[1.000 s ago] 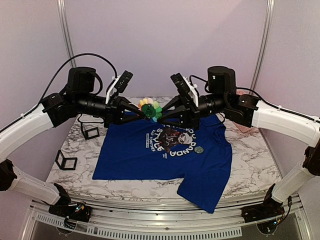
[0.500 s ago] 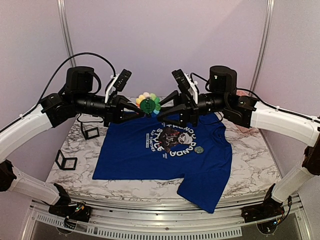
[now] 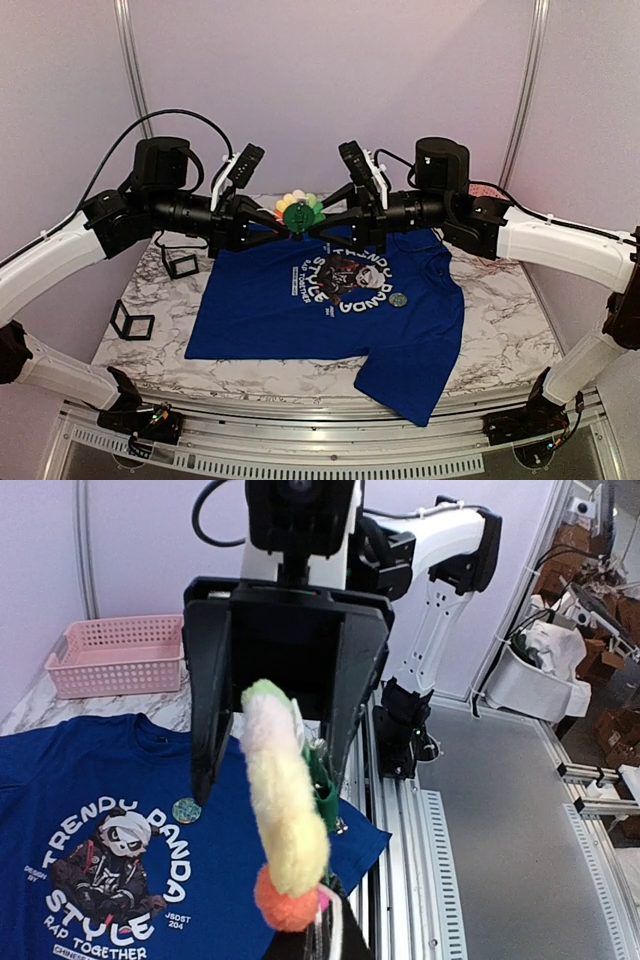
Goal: Pin the brooch onto the clothing
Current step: Pass from the left arm to the right
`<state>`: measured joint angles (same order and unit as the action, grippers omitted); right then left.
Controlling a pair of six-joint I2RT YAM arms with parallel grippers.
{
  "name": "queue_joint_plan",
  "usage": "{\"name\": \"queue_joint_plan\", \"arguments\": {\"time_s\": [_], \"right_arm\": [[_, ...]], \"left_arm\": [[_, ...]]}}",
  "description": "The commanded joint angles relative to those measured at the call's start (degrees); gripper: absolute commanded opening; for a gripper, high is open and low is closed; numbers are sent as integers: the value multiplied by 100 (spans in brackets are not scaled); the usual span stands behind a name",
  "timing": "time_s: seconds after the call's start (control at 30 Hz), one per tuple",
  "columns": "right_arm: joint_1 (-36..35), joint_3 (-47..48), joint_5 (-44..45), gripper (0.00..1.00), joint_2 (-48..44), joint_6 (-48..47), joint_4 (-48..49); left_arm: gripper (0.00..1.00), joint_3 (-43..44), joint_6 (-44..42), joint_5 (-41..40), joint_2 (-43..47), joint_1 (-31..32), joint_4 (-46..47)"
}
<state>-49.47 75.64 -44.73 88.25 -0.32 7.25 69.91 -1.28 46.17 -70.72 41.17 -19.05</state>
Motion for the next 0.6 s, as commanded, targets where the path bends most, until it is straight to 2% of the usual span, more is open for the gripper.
{"name": "queue_joint_plan", "arguments": {"time_s": [0.0, 0.1, 0.13, 0.23, 0.47, 0.57], "right_arm": [[88, -216, 228, 44, 53, 207, 240], [88, -233, 86, 44, 98, 188, 236], [87, -234, 4, 42, 108, 185, 226], [92, -242, -342, 27, 118, 151, 245], [92, -260, -902, 1, 127, 174, 567], [87, -284, -899, 0, 102, 193, 583]], "left_arm": [[0, -92, -127, 148, 115, 137, 77], [0, -89, -119, 146, 128, 137, 73], [0, -90, -125, 147, 128, 137, 58], [0, -96, -199, 146, 136, 137, -9], [0, -212, -186, 104, 146, 146, 72], [0, -251, -254, 58, 152, 146, 3]]}}
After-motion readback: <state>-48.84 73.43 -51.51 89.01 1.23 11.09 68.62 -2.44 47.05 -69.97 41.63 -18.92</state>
